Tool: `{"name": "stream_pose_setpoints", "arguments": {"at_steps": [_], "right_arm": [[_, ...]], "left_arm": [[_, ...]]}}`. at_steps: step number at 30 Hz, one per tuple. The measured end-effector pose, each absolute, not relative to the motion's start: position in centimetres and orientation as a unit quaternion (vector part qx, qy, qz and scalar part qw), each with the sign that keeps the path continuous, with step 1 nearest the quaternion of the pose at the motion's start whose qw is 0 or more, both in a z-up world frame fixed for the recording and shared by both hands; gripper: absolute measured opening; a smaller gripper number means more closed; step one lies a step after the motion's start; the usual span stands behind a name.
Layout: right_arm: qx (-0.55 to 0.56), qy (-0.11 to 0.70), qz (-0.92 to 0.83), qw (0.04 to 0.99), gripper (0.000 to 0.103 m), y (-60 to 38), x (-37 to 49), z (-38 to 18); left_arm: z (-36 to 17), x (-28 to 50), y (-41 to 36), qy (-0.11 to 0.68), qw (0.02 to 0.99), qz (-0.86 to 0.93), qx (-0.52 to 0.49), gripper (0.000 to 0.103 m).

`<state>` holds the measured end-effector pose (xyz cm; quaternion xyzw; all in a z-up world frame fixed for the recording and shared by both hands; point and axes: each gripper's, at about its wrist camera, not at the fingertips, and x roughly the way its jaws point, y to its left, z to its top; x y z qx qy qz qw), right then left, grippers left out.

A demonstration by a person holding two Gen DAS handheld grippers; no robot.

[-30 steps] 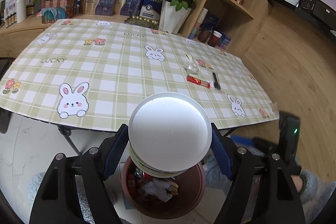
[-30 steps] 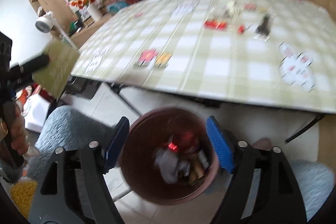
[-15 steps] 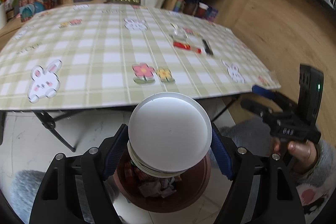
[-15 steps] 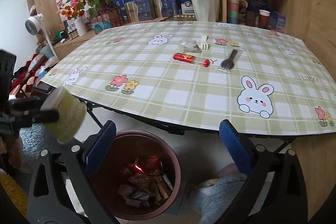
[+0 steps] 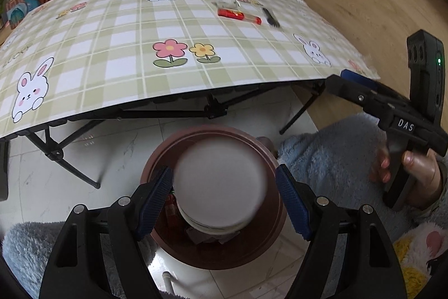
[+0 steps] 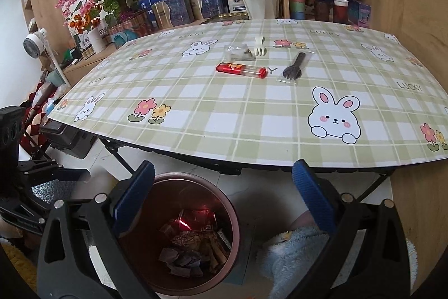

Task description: Collect trash

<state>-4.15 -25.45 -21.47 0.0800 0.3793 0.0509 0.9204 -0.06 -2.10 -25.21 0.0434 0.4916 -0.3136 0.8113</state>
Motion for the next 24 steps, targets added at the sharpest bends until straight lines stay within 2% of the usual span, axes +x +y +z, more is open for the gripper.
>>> {"name": "stream_pose_setpoints", "arguments": {"at_steps": [2,4,9,16,24], "right_arm": [[0.082,0.381,0.051,0.919,0.097,-25.5,-4.1,-21.5],[0.085,0.382,0.051,0.919,0.097,-25.7,-4.0,-21.6],[0.091,0.384,0.049,0.918,0.097,-25.8,-3.9,-21.7],[0.091,0.384,0.048,0.917,0.097,-25.8,-4.0,-21.7],[0.091,0.386,0.047,0.917,0.097,-25.8,-4.0,-21.8]], "left_arm": [[-25.3,-0.1,-2.3,0.493,0.81,-0.314,0.049,0.076],[-25.4,-0.2,-2.4,0.493,0.81,-0.311,0.054,0.083],[-25.2,0.2,-1.8,0.487,0.822,-0.293,0.045,0.091],[-23.7,0.9,0.7,0.455,0.855,-0.247,-0.006,0.092],[-23.6,1.4,1.5,0.457,0.861,-0.224,-0.022,0.093]]}}
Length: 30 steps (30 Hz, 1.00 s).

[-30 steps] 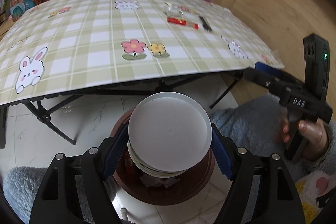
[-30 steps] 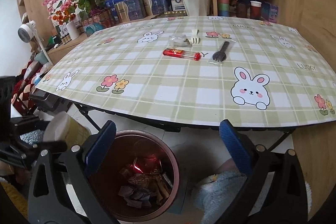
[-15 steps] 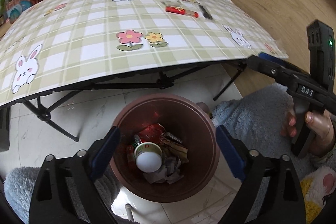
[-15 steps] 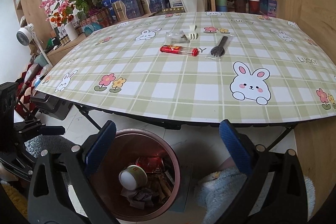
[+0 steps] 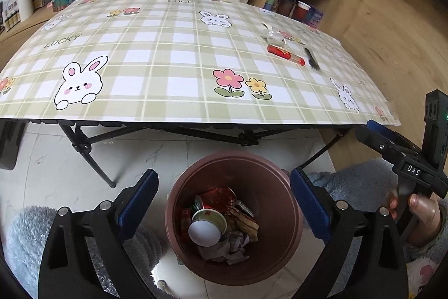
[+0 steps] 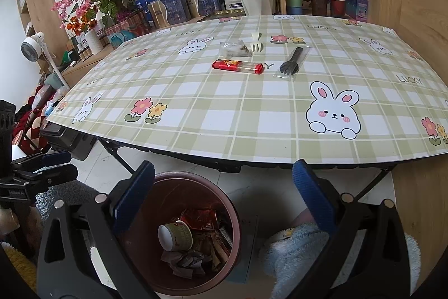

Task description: Collect trash

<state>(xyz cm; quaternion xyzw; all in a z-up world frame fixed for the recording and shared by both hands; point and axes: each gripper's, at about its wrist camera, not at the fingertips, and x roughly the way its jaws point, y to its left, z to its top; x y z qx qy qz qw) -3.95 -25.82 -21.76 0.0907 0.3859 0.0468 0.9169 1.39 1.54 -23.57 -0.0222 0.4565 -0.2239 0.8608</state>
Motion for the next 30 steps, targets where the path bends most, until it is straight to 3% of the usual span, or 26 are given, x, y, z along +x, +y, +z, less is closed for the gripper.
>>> {"name": "stream_pose_setpoints", "arguments": {"at_steps": [17,30], "right_arm": [[0.133,0.376,0.01,0.917,0.097,-28.8,-3.3,-20.4],[0.14,0.38,-0.052,0.913,0.097,-34.9,2.1,-19.4]], "left_arm": [[-21.8,2.5,-0.6,0.433,0.867,-0.245,0.041,0.093],[-18.7,14.3,-10.2,0.429,0.845,-0.314,0.06,0.093]]}}
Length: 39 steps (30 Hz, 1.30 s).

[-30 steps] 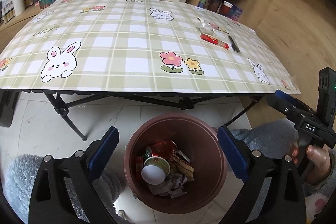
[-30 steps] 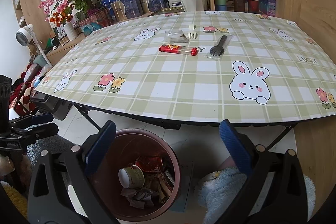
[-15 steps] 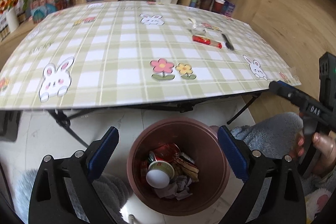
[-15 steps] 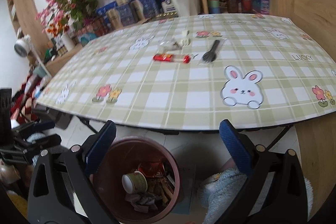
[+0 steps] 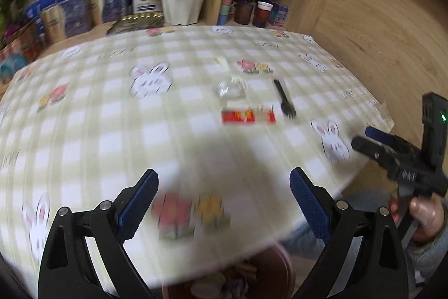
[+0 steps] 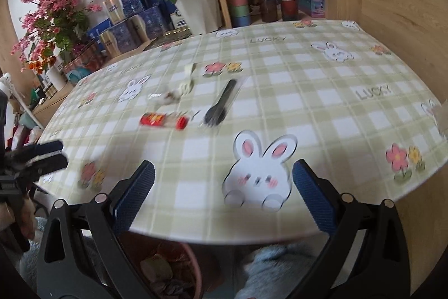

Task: Collect trash
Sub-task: 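Grasp the clear plastic wrapper with the left gripper while the right gripper grasps the wrapped black fork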

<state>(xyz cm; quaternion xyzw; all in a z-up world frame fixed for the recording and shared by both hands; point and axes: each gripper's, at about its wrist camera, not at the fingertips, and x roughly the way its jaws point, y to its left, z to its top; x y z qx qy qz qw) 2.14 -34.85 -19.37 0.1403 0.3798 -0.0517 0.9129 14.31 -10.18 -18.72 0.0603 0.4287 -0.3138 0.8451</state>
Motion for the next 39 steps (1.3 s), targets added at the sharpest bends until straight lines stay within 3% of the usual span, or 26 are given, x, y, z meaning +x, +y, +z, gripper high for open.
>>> {"name": "stream_pose_setpoints", "arguments": {"at_steps": [14,15,17,19,20,28,31,39], "right_arm": [[0.116,0.403,-0.054,0.906,0.097,-37.9,8.4,-20.9],[0.115,0.404,-0.054,0.906,0.097,-37.9,8.6,-21.0],[0.113,0.405,-0.053,0.906,0.097,-38.2,9.3,-21.0],[0.113,0.405,-0.052,0.906,0.097,-38.3,9.7,-21.1],[0.114,0.407,-0.052,0.905,0.097,-38.4,10.0,-21.1],[0.089,0.428,-0.043,0.898,0.097,-37.3,12.7,-21.8],[0.073,0.439,-0.036,0.895,0.076,-36.3,14.2,-22.2],[0.065,0.466,-0.041,0.881,0.057,-35.2,17.2,-23.4]], "left_arm": [[-23.0,26.5,-20.7,0.483,0.815,-0.31,0.075,0.093],[-23.4,27.0,-21.2,0.485,0.816,-0.305,0.079,0.091],[-24.2,27.8,-21.9,0.494,0.812,-0.3,0.083,0.077],[-24.4,28.0,-22.2,0.492,0.814,-0.296,0.093,0.053],[-24.4,28.0,-22.3,0.492,0.812,-0.299,0.097,0.047],[-23.5,26.7,-20.3,0.475,0.815,-0.32,0.091,0.043],[-22.8,26.2,-18.5,0.473,0.819,-0.319,0.062,0.043],[-20.4,23.8,-14.2,0.44,0.844,-0.301,0.05,0.043]]}}
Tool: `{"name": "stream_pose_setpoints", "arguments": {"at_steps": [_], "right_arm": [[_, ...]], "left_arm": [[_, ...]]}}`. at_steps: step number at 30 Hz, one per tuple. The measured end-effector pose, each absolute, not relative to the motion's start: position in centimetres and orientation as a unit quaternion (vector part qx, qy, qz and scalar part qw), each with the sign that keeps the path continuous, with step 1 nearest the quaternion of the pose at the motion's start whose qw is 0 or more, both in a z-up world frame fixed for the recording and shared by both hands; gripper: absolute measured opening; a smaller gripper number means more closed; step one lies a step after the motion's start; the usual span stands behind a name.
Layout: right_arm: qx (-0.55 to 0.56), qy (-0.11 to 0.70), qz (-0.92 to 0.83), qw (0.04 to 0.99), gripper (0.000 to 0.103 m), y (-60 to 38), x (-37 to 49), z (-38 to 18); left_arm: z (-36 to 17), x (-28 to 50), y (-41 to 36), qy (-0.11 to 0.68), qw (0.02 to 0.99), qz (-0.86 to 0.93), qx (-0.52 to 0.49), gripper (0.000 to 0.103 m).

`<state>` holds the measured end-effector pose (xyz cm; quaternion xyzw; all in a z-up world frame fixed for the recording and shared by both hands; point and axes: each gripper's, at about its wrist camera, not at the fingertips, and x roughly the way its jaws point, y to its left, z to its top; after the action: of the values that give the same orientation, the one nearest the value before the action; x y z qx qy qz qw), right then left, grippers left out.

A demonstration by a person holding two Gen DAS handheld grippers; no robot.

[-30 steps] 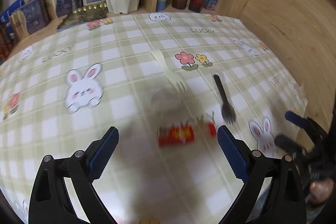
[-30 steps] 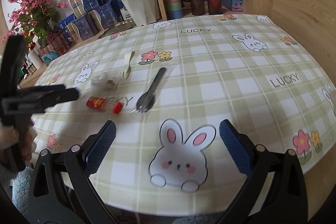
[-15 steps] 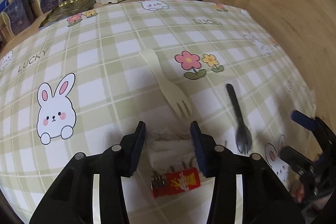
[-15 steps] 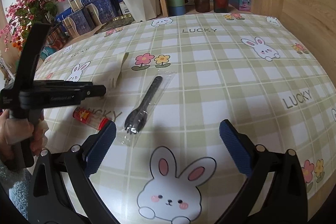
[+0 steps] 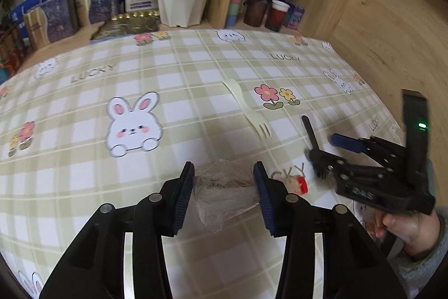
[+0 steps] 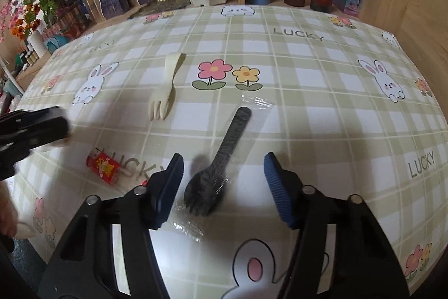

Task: Collect trash
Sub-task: 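Grasp the clear plastic wrapper with the left gripper while the right gripper grasps the wrapped black fork, then carry the wrapper and black fork over the bin and open both grippers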

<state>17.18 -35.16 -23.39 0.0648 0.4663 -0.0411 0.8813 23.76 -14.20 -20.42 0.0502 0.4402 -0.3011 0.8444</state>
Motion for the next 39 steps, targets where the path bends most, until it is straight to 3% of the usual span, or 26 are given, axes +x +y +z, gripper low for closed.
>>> {"name": "stream_pose_setpoints", "arguments": {"at_steps": [3,7,10,29,39], "right_arm": [[0.037,0.47,-0.05,0.88,0.051,-34.4,17.3,-23.7],[0.034,0.476,-0.038,0.878,0.022,-34.1,17.0,-23.5],[0.06,0.464,-0.034,0.883,0.017,-34.7,16.3,-22.7],[0.088,0.411,0.061,0.905,0.015,-28.6,7.3,-17.0],[0.07,0.42,0.132,0.895,0.015,-23.2,2.0,-16.6]], "left_arm": [[-20.0,23.0,-12.8,0.438,0.848,-0.296,0.041,0.043],[-19.7,22.0,-11.5,0.434,0.851,-0.294,0.036,0.043],[-19.2,21.2,-10.7,0.429,0.853,-0.296,0.032,0.043],[-17.0,11.9,-4.9,0.424,0.859,-0.286,0.011,0.043],[-16.9,6.5,-0.3,0.431,0.863,-0.262,-0.01,0.043]]}}
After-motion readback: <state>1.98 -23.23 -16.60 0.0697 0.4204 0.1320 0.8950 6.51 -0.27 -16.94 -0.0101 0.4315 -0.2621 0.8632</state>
